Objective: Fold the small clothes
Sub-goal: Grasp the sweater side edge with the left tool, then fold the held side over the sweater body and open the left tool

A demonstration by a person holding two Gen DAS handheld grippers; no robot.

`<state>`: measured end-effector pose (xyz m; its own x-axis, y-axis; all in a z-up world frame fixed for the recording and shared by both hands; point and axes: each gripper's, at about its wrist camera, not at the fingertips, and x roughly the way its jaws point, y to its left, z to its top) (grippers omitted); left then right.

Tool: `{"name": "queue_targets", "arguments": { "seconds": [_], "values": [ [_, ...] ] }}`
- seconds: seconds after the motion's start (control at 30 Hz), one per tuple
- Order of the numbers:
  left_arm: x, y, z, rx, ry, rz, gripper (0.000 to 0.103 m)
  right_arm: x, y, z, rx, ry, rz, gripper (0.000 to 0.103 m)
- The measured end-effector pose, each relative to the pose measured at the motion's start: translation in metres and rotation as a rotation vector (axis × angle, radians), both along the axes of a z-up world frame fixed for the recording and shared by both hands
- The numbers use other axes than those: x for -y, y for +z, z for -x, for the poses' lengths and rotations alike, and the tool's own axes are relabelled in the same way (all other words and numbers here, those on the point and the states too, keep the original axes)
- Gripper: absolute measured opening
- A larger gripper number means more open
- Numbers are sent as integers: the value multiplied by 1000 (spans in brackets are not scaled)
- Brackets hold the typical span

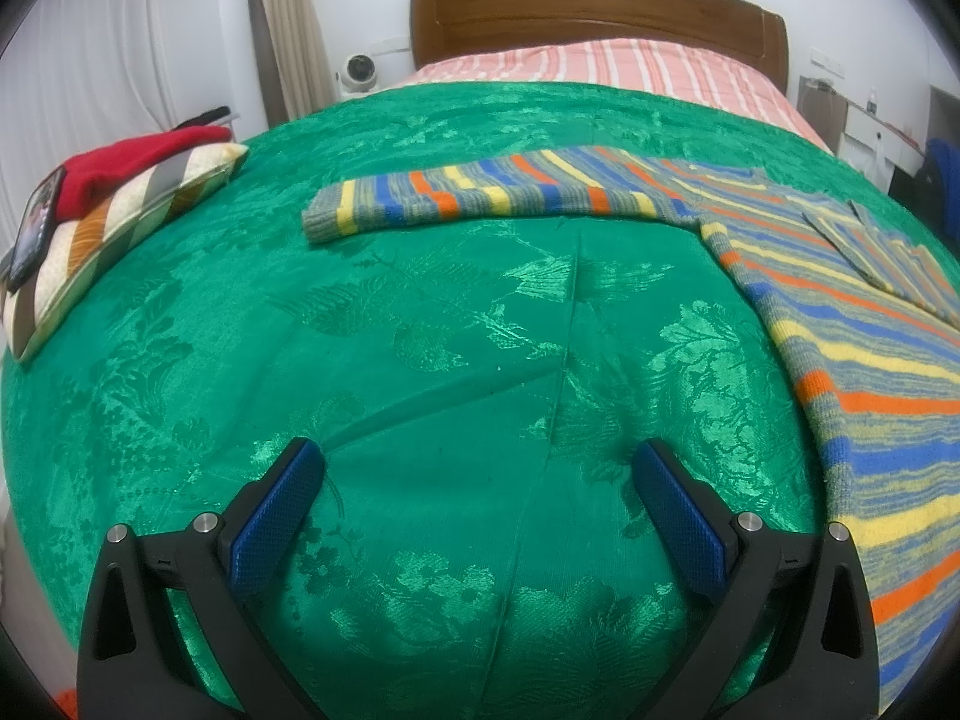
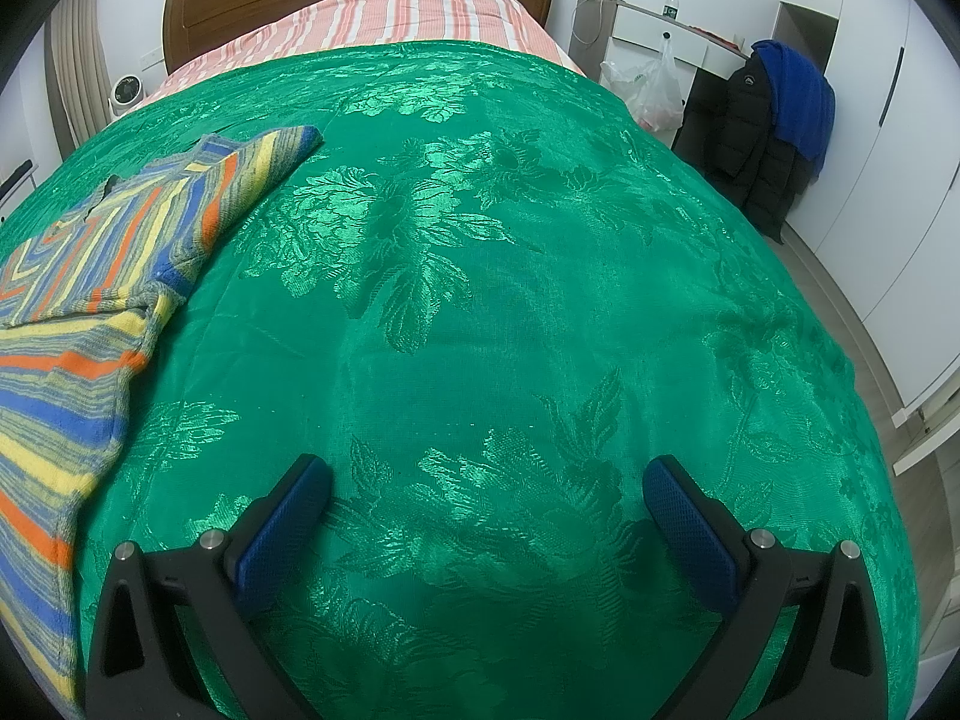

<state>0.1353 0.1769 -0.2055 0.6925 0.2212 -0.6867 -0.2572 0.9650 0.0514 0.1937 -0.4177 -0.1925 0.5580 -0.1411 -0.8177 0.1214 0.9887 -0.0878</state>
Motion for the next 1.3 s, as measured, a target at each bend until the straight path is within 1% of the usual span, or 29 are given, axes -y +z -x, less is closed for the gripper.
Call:
{"name": "queue_targets", "arguments": {
  "seconds": [0.03, 0.07, 0.1, 0.13, 0.2, 0.27, 0.3, 0.37, 0.43, 0.5, 0.53, 0.57, 0.6, 0.63, 0.67, 0.7, 0.73, 0.83, 0.9, 1.0, 1.07, 1.1, 1.13, 1.17, 1.2, 1.23, 1.27, 1.3],
  "values": [
    [-1, 2, -1, -19, -6, 5, 102, 0, 0, 0, 0, 0, 0, 103],
    [-3, 7, -2, -49, -19, 28, 102, 0, 0, 0, 0, 0, 0, 103],
    [-6, 14, -3, -66, -40, 72, 102, 0, 0, 0, 0, 0, 0, 103],
    [-12, 24, -3, -55, -57, 126, 101, 0, 0, 0, 0, 0, 0, 103],
    [-33, 49, -5, 9, -49, 199, 102, 0, 0, 0, 0, 0, 0, 103],
    [-60, 70, -20, 32, -12, 227, 102, 0, 0, 0, 0, 0, 0, 103],
    [-76, 75, -34, 19, 6, 243, 102, 0, 0, 0, 0, 0, 0, 103],
    [-110, 73, -65, -43, 70, 276, 102, 0, 0, 0, 0, 0, 0, 103],
    [-143, 60, -93, -102, 154, 321, 101, 0, 0, 0, 0, 0, 0, 103],
    [-167, 40, -116, -162, 199, 406, 93, 0, 0, 0, 0, 0, 0, 103],
    [-172, 33, -124, -184, 210, 439, 80, 0, 0, 0, 0, 0, 0, 103],
    [-173, 28, -128, -191, 225, 435, 68, 0, 0, 0, 0, 0, 0, 103],
    [-169, 30, -131, -177, 225, 406, 53, 0, 0, 0, 0, 0, 0, 103],
    [-165, 31, -134, -170, 202, 392, 4, 0, 0, 0, 0, 0, 0, 103],
    [-159, 33, -137, -181, 177, 406, 3, 0, 0, 0, 0, 0, 0, 103],
    [-153, 40, -137, -170, 170, 401, 3, 0, 0, 0, 0, 0, 0, 103],
    [-146, 49, -138, -151, 152, 377, 3, 0, 0, 0, -1, 0, 0, 103],
    [-98, 97, -142, -88, 19, 265, 3, 0, 0, 0, -1, 0, 0, 103],
    [-52, 134, -146, -44, -104, 222, 3, 0, 0, 0, -1, 0, 0, 103],
    [31, 176, -151, 11, -296, 200, 3, -1, 0, 0, -1, 0, 0, 103],
    [90, 188, -154, 20, -415, 196, 3, -1, 0, 0, -1, 0, 0, 103],
    [114, 187, -156, 17, -457, 192, 3, -1, 0, 0, -1, 0, 0, 103],
    [138, 182, -158, 7, -491, 183, 6, -1, 0, 0, -1, -1, 0, 103],
    [163, 170, -162, -19, -522, 175, 15, -1, 0, 0, -1, -1, 0, 103],
    [181, 157, -166, -55, -546, 180, 29, -1, 0, 0, -1, -1, 0, 103],
    [198, 140, -170, -110, -565, 191, 68, -1, 0, 0, -1, 0, 0, 103],
    [210, 122, -169, -164, -576, 200, 79, -1, 0, 0, -1, -1, 0, 103],
    [212, 113, -172, -176, -578, 205, 78, -1, 0, 0, -1, -1, 0, 103]
  ]
}}
